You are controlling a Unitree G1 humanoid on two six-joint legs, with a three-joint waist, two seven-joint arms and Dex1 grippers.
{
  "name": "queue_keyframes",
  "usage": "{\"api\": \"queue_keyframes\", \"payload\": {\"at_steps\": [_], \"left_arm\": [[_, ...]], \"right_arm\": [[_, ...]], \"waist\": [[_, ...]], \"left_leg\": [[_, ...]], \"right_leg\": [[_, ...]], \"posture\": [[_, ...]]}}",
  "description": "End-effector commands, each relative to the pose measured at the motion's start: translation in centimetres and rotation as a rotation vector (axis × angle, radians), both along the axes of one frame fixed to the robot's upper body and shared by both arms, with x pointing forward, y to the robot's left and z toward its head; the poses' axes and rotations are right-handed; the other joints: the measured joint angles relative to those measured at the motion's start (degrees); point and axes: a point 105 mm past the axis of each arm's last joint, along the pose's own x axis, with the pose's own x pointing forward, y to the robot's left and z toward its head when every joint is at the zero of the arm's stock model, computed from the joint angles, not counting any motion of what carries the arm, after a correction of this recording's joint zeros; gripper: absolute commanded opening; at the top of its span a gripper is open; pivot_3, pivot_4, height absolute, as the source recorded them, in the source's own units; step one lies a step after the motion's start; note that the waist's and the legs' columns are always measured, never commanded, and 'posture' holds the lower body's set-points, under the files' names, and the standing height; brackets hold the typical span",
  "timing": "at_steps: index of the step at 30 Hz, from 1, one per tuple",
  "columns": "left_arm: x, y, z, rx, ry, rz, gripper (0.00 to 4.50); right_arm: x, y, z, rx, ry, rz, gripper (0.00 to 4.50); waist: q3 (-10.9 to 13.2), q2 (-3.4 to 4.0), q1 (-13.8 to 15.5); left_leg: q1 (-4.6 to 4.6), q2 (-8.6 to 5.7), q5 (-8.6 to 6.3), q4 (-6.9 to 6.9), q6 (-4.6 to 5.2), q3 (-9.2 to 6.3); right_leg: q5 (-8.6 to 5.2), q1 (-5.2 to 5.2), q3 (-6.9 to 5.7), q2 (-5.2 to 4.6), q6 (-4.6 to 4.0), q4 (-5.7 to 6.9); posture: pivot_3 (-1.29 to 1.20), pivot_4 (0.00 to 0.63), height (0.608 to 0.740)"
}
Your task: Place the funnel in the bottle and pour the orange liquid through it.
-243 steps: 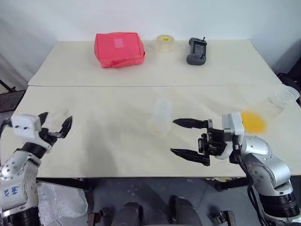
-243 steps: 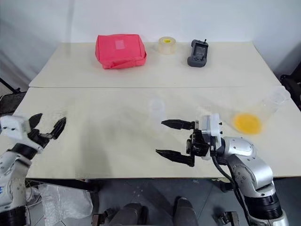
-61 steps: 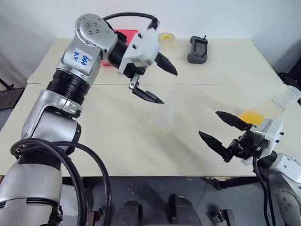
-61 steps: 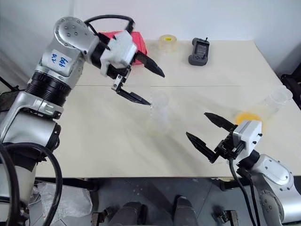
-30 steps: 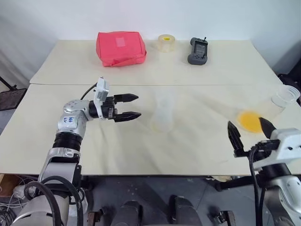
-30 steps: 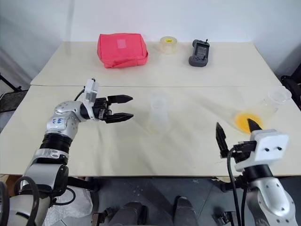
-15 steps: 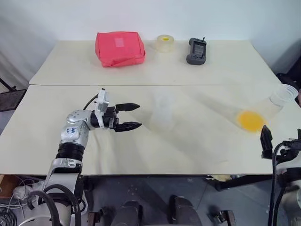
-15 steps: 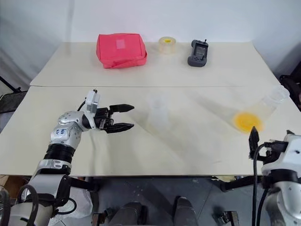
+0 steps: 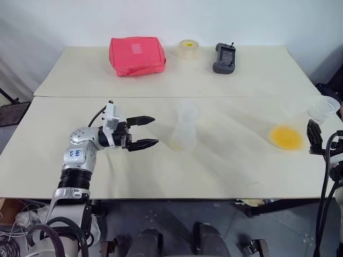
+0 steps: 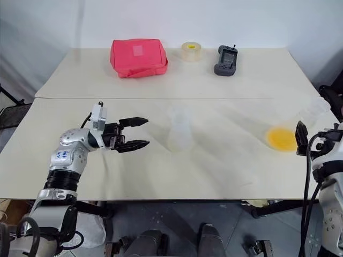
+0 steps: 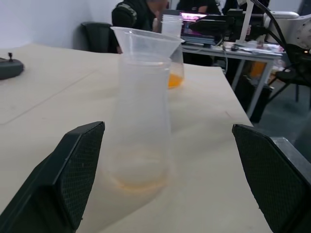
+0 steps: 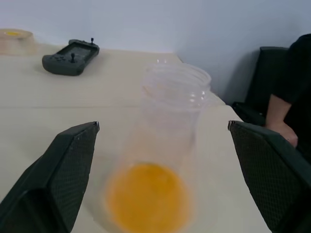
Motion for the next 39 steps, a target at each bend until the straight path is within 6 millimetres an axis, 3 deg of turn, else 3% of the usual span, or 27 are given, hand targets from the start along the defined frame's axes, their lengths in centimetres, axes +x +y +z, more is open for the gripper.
{"api": "queue_keyframes", "payload": {"at_steps": [1, 18, 21, 23, 26, 29, 32, 36, 39], "left_arm": [[-0.3, -0.3, 1.1, -0.018, -0.041, -0.003, 4.46], [-0.6, -0.5, 1.4, -0.027, -0.045, 0.015, 4.46], [-0.6, -0.6, 1.5, -0.028, -0.047, 0.019, 4.5], [-0.6, -0.7, 1.6, -0.029, -0.048, 0.021, 4.5], [-0.6, -0.5, 1.7, -0.029, -0.052, 0.032, 4.5], [-0.6, -0.4, 1.7, -0.03, -0.054, 0.037, 4.5], [-0.5, -0.4, 1.8, -0.029, -0.059, 0.031, 4.5], [-0.2, -0.2, 2.0, -0.022, -0.067, 0.022, 4.5], [0.2, -0.1, 2.1, -0.018, -0.08, 0.016, 4.5]], "right_arm": [[0.5, -0.9, 0.9, -0.009, -0.029, -0.008, 4.5], [5.7, -3.9, 1.7, -0.009, -0.062, -0.022, 4.5], [6.4, -4.5, 1.7, 0.006, -0.054, -0.048, 3.86], [6.5, -4.1, 1.9, 0.014, -0.065, -0.026, 3.17], [6.2, -2.7, 2.3, 0.0, -0.08, 0.019, 2.43], [5.8, -1.7, 3.1, -0.009, -0.105, 0.035, 2.43], [5.1, 2.2, 5.7, -0.059, -0.163, 0.116, 2.43], [4.7, 6.3, 7.5, -0.137, -0.183, 0.187, 2.43], [4.7, 10.7, 8.4, -0.269, -0.168, 0.271, 2.43]], "waist": [[0.0, 0.0, 0.0], [0.0, 0.03, -0.3], [0.0, 0.03, -0.3], [0.0, 0.05, -0.2], [0.0, 0.07, -0.1], [0.0, 0.1, -0.2], [0.0, 0.19, -0.3], [0.0, 0.19, -0.6], [0.0, 0.19, -0.6]], "left_leg": [[-0.01, -0.01, 0.0, 0.0, 0.0, 0.0], [-0.02, 0.0, 0.01, -0.01, -0.01, 0.07], [-0.03, 0.02, 0.02, -0.05, -0.03, 0.04], [-0.05, 0.01, 0.02, -0.05, -0.04, 0.04], [-0.08, 0.01, 0.02, -0.05, -0.04, 0.01], [-0.12, 0.0, 0.02, -0.06, -0.04, 0.01], [-0.18, 0.01, 0.03, -0.06, -0.06, 0.02], [-0.24, 0.03, 0.04, -0.11, -0.09, 0.12], [-0.26, 0.0, 0.04, -0.11, -0.09, 0.12]], "right_leg": [[0.0, -0.01, 0.0, 0.0, 0.0, -0.01], [0.01, -0.03, 0.02, -0.03, 0.02, -0.08], [0.01, -0.04, -0.01, -0.04, 0.02, -0.11], [0.01, -0.04, -0.01, -0.04, 0.02, -0.13], [0.01, -0.04, -0.03, -0.05, 0.02, -0.17], [0.02, -0.09, -0.03, -0.06, 0.04, -0.17], [0.03, -0.21, -0.01, -0.06, 0.05, -0.12], [0.03, -0.45, 0.06, -0.04, 0.05, 0.05], [0.03, -0.45, 0.07, -0.05, 0.05, 0.02]], "posture": [[0.0, 0.15, 0.74], [0.0, 0.15, 0.74], [0.0, 0.15, 0.74], [0.0, 0.15, 0.74], [0.0, 0.15, 0.74], [0.0, 0.15, 0.74], [0.0, 0.15, 0.74], [0.0, 0.15, 0.74], [0.0, 0.15, 0.74]]}}
